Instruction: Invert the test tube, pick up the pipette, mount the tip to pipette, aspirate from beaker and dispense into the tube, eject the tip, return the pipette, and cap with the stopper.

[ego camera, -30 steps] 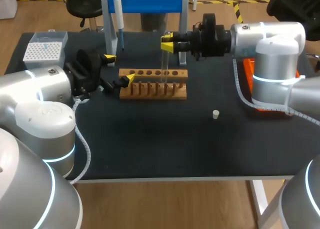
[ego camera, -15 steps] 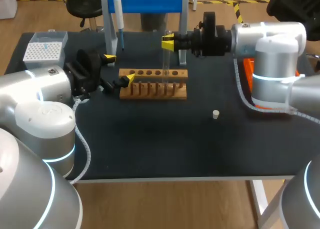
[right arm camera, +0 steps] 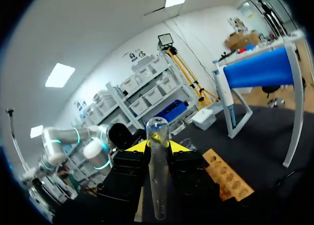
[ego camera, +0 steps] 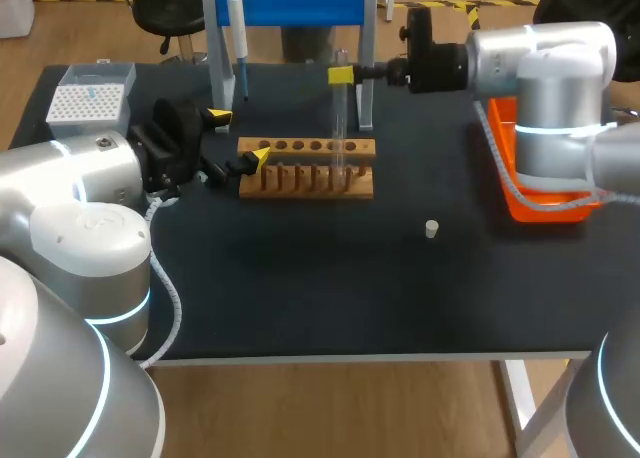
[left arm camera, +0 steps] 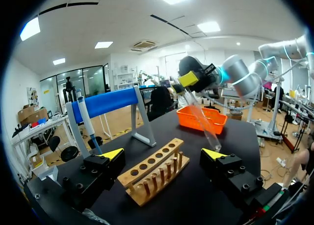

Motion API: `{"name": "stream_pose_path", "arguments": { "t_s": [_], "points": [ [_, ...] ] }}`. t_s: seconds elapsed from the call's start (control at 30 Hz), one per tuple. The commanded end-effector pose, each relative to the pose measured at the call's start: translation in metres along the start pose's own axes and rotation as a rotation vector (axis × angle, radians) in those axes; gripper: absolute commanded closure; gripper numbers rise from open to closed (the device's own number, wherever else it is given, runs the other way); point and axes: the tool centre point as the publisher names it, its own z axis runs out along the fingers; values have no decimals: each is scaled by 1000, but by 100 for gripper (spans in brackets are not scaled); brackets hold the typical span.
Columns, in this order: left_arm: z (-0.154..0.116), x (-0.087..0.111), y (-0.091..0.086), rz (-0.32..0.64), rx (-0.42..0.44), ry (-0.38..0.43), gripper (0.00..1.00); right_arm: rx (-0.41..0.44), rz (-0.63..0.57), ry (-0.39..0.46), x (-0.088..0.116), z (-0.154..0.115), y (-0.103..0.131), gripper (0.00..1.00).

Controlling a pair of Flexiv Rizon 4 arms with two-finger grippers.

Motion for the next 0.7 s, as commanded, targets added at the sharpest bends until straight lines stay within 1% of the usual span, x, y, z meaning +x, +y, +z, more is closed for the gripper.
{"name": "stream_pose_path", "arguments": {
  "t_s": [0.03,0.13,0.23,0.33,0.43,0.7],
  "points": [
    [-1,-1,3,2,9,3,0,22,343,89,-5,-3,2,100],
    [-1,-1,3,2,9,3,0,18,440,151,-3,-5,1,100],
    [-1,-1,3,2,9,3,0,20,496,161,-2,-7,0,100],
    [-1,-1,3,2,9,3,0,35,514,141,-1,-8,-3,100],
    [-1,-1,3,2,9,3,0,46,556,114,0,-9,-5,100],
    [-1,-1,3,2,9,3,0,39,588,111,0,-11,-13,100]
  ]
}}
